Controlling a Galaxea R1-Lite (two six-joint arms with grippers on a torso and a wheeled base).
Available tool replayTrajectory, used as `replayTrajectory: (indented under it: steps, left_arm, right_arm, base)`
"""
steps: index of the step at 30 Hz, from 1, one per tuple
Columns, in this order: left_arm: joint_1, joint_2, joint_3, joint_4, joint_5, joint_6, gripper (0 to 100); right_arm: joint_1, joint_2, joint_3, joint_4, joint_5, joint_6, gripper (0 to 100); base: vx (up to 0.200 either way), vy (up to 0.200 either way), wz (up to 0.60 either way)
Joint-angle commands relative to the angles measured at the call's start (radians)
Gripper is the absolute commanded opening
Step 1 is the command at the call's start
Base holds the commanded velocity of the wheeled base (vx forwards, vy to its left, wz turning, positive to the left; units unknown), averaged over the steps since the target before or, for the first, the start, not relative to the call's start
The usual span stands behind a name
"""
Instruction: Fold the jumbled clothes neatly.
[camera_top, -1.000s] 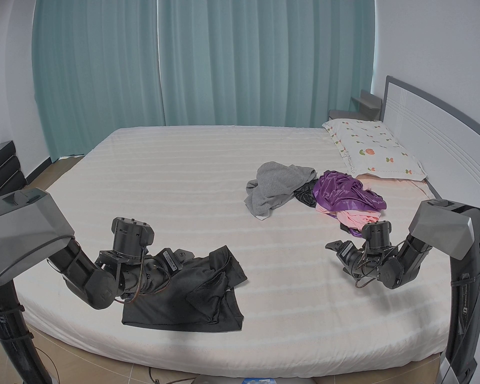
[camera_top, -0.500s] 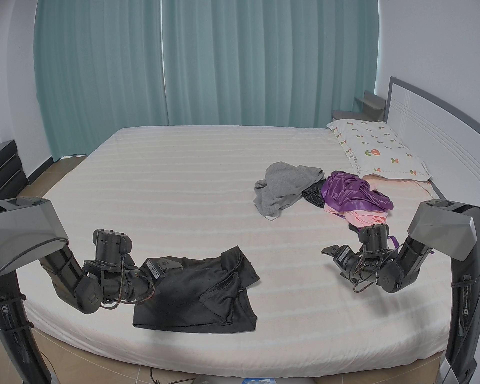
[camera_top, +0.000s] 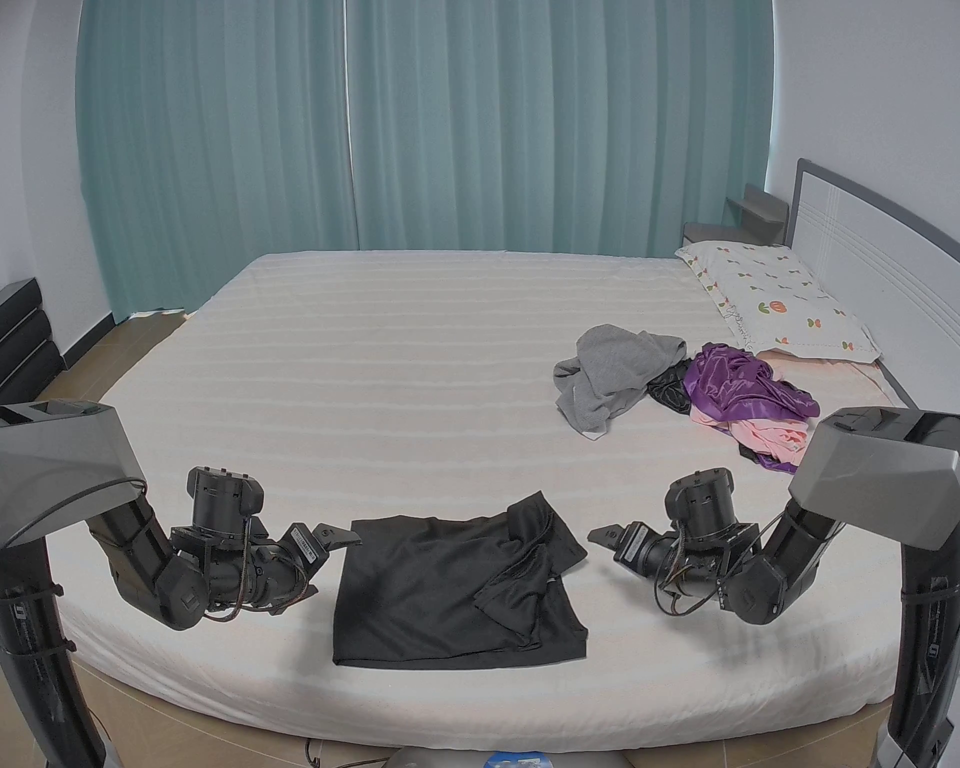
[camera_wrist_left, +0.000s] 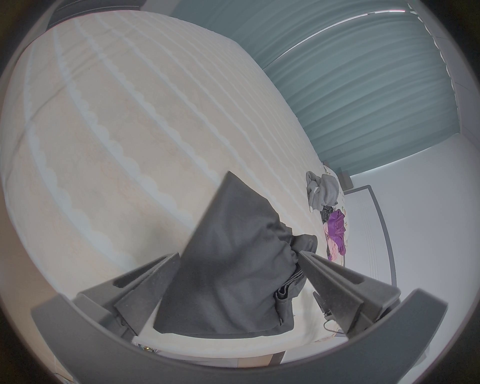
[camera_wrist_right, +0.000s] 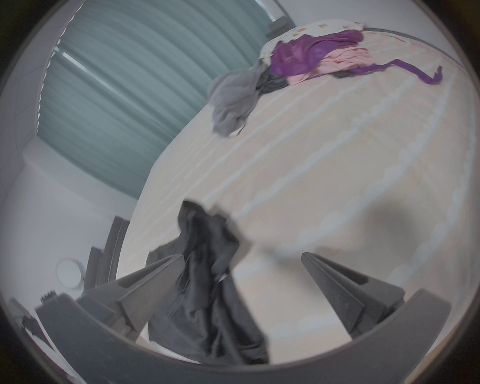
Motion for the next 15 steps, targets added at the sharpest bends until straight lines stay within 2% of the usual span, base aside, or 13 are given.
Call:
replayTrajectory:
  steps: [1,7,8,10,11,14,15]
  left_arm:
    - [0.001,0.008,-0.002,-0.001,0.001,0.0,100]
    - [-0.001,0.008,0.0,-0.001,0.001,0.001,100]
    - [-0.001,0.008,0.0,-0.001,0.001,0.003,100]
    - [-0.001,0.008,0.0,-0.001,0.001,0.003,100]
    - [-0.001,0.008,0.0,-0.001,0.001,0.003,100]
    - [-0.005,0.009,0.0,-0.001,0.004,0.008,100]
    - [-0.007,0.014,-0.002,-0.003,0.01,0.008,100]
  right_arm:
    - [0.086,-0.018,0.01,0.013,-0.01,-0.023,100]
    - [0.166,-0.004,-0.007,0.061,-0.082,-0.178,100]
    - [0.171,-0.004,-0.009,0.073,-0.102,-0.213,100]
    - [0.171,-0.004,-0.009,0.074,-0.107,-0.221,100]
    - [0.171,-0.006,-0.026,0.102,-0.134,-0.283,100]
    - [0.171,-0.001,-0.065,0.166,-0.174,-0.329,100]
    - [0.171,-0.001,-0.065,0.166,-0.174,-0.329,100]
  base:
    - [0.0,0.2,0.0]
    - [0.0,0.2,0.0]
    - [0.0,0.2,0.0]
    - [0.0,0.2,0.0]
    - [0.0,0.2,0.0]
    - [0.0,0.2,0.0]
    - [0.0,0.0,0.0]
